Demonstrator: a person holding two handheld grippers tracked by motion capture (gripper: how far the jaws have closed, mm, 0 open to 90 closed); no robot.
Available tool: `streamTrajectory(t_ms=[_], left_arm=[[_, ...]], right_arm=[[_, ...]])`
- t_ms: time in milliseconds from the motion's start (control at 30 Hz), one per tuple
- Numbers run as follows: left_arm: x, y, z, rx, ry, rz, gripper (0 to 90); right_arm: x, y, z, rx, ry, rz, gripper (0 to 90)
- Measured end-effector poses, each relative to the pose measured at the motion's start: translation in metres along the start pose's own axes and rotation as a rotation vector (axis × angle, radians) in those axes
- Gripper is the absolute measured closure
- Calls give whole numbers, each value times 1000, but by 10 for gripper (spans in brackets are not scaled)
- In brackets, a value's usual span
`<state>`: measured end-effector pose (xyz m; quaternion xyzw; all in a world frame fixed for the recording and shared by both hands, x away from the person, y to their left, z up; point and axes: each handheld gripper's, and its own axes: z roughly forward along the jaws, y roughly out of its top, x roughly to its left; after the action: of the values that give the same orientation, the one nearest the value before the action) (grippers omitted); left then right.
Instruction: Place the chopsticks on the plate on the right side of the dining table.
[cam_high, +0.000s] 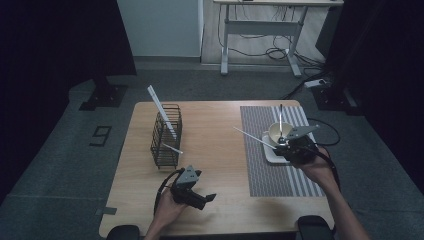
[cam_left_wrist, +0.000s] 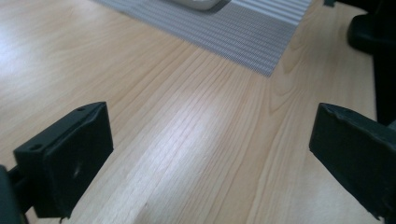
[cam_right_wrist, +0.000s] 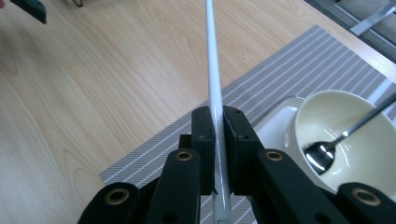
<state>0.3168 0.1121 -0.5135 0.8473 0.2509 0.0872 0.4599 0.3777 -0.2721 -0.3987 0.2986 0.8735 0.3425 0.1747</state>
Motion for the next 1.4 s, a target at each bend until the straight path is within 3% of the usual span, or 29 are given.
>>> streamTrajectory(t_ms=[367,500,900,1400], left_arm=[[7,-19,10,69,48,-23,0],[7,-22,13,109,66,-11,0],[10,-25,17,152,84,-13,0],[16,-28,16,187,91,-23,0]], right_arm=[[-19,-24,8,19,-40,56,830],[-26,-34,13,28,-51,78,830],[-45,-61,29,63,-79,126,830],[-67,-84,51,130,-76,114,829]])
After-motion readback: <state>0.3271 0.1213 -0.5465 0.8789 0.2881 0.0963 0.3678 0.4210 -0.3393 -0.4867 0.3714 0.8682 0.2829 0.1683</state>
